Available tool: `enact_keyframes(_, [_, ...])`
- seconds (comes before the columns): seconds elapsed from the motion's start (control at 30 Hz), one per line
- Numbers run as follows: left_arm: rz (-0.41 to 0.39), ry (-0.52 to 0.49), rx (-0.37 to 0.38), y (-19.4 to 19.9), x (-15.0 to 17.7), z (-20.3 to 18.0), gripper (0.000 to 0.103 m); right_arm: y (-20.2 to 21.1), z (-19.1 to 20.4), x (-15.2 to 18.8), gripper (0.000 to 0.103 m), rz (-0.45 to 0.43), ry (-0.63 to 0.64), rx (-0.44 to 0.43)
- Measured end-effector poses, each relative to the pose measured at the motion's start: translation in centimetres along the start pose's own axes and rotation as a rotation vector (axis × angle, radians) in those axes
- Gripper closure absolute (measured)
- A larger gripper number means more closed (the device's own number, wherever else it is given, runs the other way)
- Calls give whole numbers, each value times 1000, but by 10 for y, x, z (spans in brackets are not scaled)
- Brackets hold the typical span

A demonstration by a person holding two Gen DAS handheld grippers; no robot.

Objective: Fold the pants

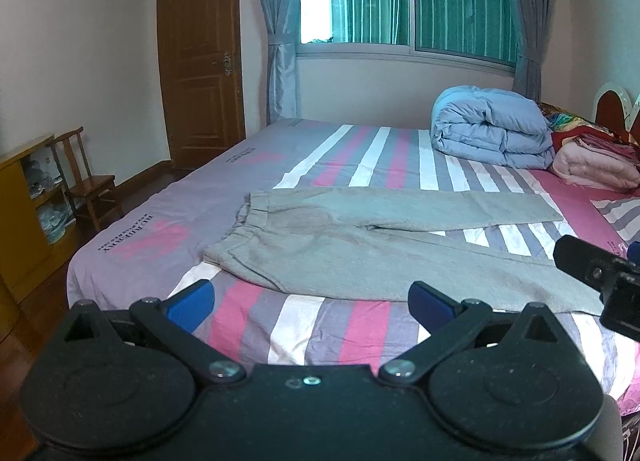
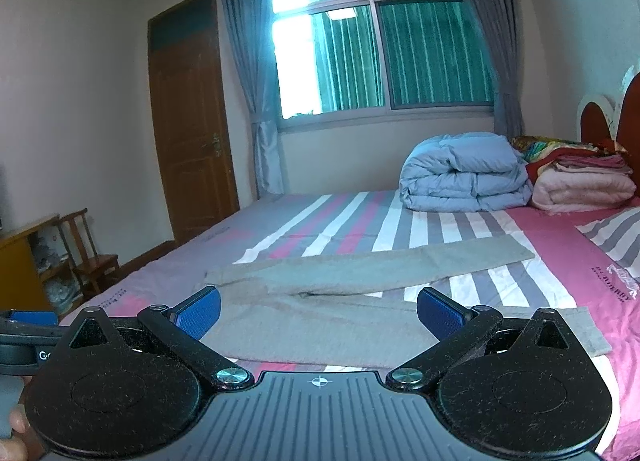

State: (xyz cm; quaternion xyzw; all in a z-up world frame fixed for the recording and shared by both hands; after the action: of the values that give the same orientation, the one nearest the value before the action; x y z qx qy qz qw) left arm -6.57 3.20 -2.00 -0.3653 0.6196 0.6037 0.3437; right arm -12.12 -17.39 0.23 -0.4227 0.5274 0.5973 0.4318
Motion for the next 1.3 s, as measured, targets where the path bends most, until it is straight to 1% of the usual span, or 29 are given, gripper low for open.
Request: enact_keyframes(1.3, [-2, -4, -10, 1, 2, 1, 6, 0, -2, 7, 0, 2, 3, -7])
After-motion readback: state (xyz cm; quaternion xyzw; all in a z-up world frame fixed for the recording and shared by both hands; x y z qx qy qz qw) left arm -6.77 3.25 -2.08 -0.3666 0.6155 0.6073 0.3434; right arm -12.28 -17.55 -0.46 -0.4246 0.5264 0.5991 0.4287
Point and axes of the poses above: each gripper's, at about its wrist camera, not at the fingertips, and y roughly against the way its jaws point, z to its left, x to its underside, the point moved 4 cm from there along -y, roughly the way its jaws point, and after that the axes turned 5 degrees about y, right-handed, at the moved point
